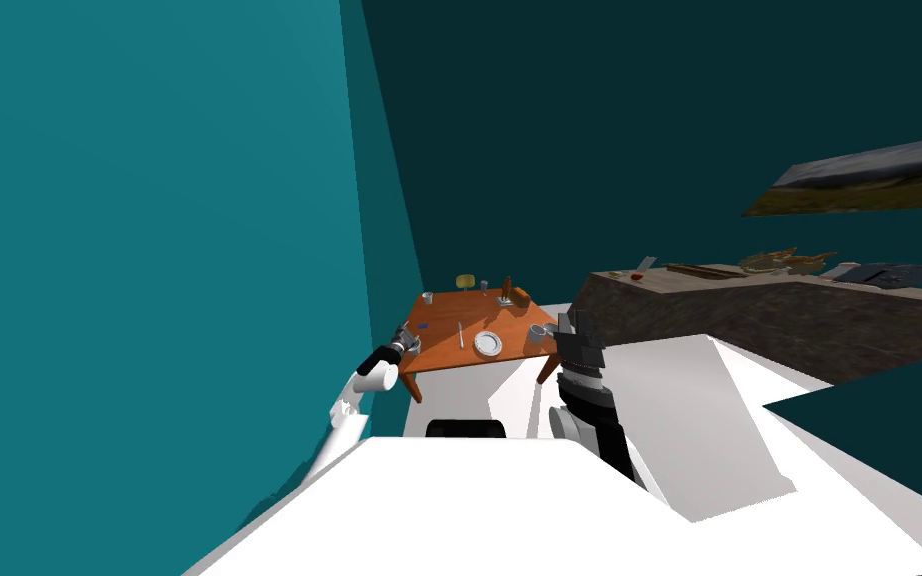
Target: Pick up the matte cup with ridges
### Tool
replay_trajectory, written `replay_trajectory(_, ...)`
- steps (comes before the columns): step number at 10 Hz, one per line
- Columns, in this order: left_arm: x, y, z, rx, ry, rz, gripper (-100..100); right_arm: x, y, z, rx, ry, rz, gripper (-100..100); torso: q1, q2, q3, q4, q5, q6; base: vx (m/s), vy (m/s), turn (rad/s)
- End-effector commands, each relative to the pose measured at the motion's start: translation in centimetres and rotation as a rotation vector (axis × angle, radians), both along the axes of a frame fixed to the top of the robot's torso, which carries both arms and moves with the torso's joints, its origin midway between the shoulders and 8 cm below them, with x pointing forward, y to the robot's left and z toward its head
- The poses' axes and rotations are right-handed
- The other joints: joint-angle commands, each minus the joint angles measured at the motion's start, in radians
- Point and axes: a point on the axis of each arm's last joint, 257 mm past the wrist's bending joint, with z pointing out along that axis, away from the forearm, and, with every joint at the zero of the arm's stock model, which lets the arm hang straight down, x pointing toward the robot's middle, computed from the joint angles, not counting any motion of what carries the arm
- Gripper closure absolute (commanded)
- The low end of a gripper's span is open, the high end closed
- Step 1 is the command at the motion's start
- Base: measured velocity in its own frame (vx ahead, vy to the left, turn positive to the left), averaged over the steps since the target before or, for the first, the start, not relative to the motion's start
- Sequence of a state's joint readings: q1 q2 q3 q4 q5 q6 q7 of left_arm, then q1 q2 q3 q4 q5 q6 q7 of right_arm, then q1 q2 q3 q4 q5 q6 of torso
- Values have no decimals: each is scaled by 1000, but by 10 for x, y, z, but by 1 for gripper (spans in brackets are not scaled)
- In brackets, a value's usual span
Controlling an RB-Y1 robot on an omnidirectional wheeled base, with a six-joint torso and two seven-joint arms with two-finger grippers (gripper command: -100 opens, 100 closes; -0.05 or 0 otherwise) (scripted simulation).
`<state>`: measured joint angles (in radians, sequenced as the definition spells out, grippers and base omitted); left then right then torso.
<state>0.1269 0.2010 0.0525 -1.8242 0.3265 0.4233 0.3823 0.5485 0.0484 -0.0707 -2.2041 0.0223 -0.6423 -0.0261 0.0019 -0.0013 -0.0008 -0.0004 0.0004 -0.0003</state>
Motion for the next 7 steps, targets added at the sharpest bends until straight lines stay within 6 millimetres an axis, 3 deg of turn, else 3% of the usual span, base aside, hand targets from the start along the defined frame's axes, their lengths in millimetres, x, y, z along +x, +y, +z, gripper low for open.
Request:
replay_trajectory(1,0,-4,-17,-35,60,-3,-100,0,0,0,0,0,0,0,0,0,0,0,0,0,15,32,-22)
replay_trajectory(7,-3,-23,-74,-145,262,-9,-100,0,0,0,0,0,0,0,1,-1,0,0,0,0,31,50,-25)
